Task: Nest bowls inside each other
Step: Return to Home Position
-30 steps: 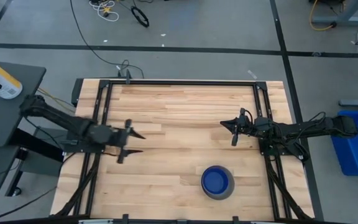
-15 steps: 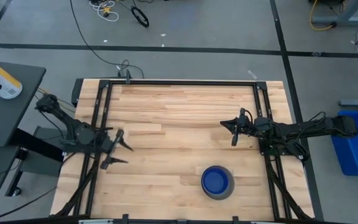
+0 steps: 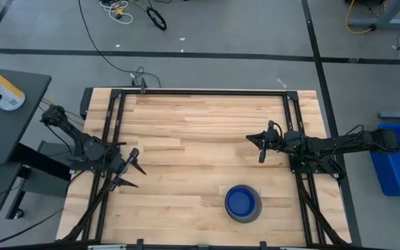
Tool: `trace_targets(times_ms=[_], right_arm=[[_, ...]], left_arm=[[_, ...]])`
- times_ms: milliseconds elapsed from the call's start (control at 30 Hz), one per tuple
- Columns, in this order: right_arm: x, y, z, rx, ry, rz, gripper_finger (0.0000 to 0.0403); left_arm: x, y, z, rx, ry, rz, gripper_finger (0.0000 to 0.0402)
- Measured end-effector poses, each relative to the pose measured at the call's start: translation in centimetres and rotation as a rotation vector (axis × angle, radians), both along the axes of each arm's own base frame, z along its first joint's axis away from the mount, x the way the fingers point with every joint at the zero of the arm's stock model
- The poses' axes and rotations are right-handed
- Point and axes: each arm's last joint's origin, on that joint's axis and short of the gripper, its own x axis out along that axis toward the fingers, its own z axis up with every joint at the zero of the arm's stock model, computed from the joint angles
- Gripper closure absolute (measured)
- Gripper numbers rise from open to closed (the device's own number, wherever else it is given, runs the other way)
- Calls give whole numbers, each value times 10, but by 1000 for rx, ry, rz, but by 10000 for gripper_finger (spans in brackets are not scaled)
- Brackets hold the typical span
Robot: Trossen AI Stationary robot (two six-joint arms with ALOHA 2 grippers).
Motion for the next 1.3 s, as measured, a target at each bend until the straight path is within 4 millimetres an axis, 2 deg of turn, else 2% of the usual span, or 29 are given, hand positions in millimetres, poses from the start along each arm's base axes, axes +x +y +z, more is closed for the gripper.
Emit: trace_targets(times_ms=[267,500,567,633,700,767,833,967,1067,1167,1300], right_arm=[[0,0,0,0,0,-1,384],[0,0,0,0,0,0,384],[0,0,0,0,0,0,383],[0,0,0,0,0,0,384],[0,0,0,0,0,0,384],[0,0,0,0,0,0,384],[0,0,0,0,0,0,384],[0,0,0,0,0,0,383],[0,0,0,0,0,0,384],[0,0,0,0,0,0,384],[0,0,0,0,0,0,384]], left_arm=[[-1,-1,-3,-71,77,-33,139],[-6,-8,0,-37,30,-330,139],[-4,-7,2,-47,1,-268,139],[-1,-3,3,-35,-14,-105,139],[0,1,-1,-43,33,32,139],[1,2,-6,-55,88,90,139],[0,3,-7,-40,94,89,139],[-2,-3,-3,-24,48,-103,139],[-3,-5,1,-37,13,-179,139],[-3,-5,2,-42,7,-189,139],[-1,-2,1,-76,31,-66,139]])
